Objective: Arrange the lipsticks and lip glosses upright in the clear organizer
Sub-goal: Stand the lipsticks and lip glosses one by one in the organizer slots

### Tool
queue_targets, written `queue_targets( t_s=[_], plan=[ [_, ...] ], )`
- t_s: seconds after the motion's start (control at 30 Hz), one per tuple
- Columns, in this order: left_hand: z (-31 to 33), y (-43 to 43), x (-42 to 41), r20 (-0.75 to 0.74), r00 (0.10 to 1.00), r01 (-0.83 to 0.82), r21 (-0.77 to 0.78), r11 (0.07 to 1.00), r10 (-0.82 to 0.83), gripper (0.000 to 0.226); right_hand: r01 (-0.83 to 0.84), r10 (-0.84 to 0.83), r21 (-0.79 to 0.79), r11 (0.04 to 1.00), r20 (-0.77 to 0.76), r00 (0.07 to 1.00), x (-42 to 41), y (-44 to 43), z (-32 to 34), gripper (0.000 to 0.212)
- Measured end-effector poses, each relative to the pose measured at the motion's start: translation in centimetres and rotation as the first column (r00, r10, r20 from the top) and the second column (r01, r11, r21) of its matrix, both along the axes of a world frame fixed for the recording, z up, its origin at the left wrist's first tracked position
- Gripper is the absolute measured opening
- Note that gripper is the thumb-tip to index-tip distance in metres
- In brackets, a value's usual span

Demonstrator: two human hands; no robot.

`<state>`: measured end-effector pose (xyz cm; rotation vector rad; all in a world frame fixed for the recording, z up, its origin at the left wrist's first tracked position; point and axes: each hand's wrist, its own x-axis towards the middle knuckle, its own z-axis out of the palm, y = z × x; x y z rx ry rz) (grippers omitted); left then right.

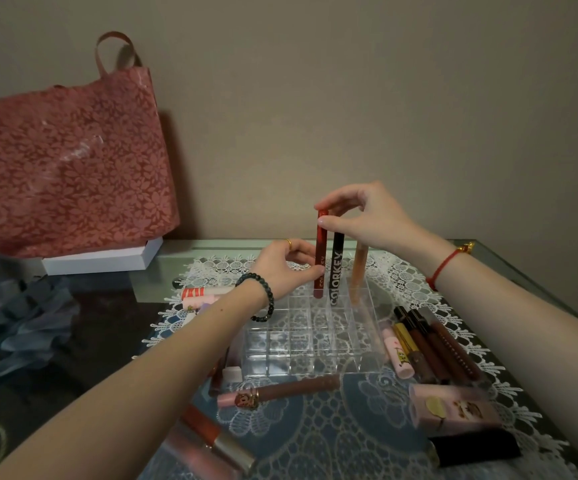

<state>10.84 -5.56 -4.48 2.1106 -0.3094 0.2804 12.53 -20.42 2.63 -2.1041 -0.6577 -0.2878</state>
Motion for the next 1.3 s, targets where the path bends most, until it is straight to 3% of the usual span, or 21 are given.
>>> queue_targets(
  t_s=[0.97, 1.17, 1.3],
  plan=[
    [-0.2, 0.7, -0.1, -0.006, 1.000, 0.006, 0.097, 0.995, -0.005, 0.018, -0.056, 0.061, -0.182, 0.982, 0.024, 0.998, -0.2, -0.4, 0.5, 0.021],
    [-0.1, 1.2, -0.5, 0.018, 1.000, -0.008, 0.096, 0.995, 0.006, 0.043, -0.033, 0.039, -0.180, 0.983, 0.035, 0.999, -0.4, -0.9, 0.5, 0.042],
    [0.4, 1.8, -1.3, 0.019, 1.000, -0.008, 0.101, 0.995, 0.007, 0.057, -0.010, 0.016, -0.110, 0.994, 0.051, 0.999, -0.9, -1.4, 1.0, 0.044]
  ],
)
